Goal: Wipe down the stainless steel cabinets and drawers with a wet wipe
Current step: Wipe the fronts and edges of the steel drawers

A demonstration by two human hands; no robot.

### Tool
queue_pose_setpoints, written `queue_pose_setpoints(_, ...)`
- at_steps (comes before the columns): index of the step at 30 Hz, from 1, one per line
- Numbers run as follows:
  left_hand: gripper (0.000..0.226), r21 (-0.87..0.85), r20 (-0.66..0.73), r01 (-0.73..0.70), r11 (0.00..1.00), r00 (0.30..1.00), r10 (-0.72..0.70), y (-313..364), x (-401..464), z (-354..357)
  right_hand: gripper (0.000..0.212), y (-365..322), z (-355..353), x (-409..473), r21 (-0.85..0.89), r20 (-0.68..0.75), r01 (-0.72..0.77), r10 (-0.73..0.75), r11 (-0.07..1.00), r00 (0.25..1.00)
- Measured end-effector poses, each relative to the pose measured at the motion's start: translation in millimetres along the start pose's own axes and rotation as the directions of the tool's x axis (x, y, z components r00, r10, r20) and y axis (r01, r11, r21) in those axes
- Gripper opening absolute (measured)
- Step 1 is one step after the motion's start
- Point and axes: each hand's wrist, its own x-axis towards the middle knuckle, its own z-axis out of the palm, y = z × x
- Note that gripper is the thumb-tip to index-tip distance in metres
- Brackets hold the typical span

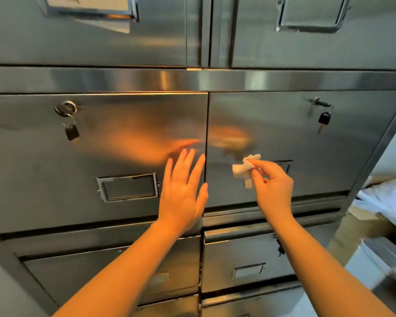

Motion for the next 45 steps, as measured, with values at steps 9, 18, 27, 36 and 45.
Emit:
queue_pose_setpoints(9,0.051,-0.067,0.247,0.091,0.994,0.966,-0.072,7.4,-102.8,62.3,0.021,64.1,36.0,-76.5,-0.193,0.156,-0.037,0.068,0.980,0.985)
queue_pose_setpoints(18,0.046,0.085,0.376,0.182,0.980,0.905,-0.201,-8.5,-116.8,80.4,0.030,91.3,73.7,-97.8,-0.425,0.345,0.092,0.067,0.900,0.936)
queue_pose_setpoints(27,0.053,0.055,0.424,0.237,0.970,0.874,-0.238,-10.3,-122.8,86.0,0.022,99.7,87.2,-86.1,-0.499,0.487,0.327,-0.052,0.803,0.872)
queue_pose_setpoints(36,0.057,0.088,0.479,0.273,0.958,0.831,-0.281,-7.2,-121.3,88.0,0.007,104.8,86.8,-79.8,-0.511,0.298,0.127,0.036,0.850,0.954)
queue_pose_setpoints(45,0.057,0.130,0.419,0.351,0.927,0.828,-0.372,5.2,-118.9,93.3,0.010,143.2,49.4,-57.1,-0.434,0.338,0.143,0.014,0.889,0.941)
